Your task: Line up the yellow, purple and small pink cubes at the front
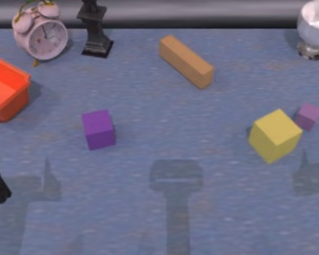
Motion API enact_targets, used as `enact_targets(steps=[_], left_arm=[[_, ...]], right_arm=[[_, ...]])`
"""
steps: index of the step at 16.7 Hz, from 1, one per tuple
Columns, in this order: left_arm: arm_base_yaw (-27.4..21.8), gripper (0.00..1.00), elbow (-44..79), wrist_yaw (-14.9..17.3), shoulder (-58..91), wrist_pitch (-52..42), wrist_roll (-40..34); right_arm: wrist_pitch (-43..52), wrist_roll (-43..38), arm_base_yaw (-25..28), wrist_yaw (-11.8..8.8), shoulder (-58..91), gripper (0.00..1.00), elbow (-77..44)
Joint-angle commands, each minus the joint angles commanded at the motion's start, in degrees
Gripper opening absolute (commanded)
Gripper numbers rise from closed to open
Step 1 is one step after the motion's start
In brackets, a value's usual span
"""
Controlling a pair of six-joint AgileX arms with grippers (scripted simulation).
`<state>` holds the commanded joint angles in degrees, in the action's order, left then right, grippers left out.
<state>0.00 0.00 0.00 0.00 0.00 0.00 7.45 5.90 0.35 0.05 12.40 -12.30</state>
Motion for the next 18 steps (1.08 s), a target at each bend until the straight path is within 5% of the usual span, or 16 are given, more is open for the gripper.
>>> enact_targets(steps=[18], left_arm=[[0.00,1.00,0.00,0.00,0.00,0.00,0.00]], right_arm=[[53.53,39.43,2.40,0.31,105.63,1.00,-85.62]])
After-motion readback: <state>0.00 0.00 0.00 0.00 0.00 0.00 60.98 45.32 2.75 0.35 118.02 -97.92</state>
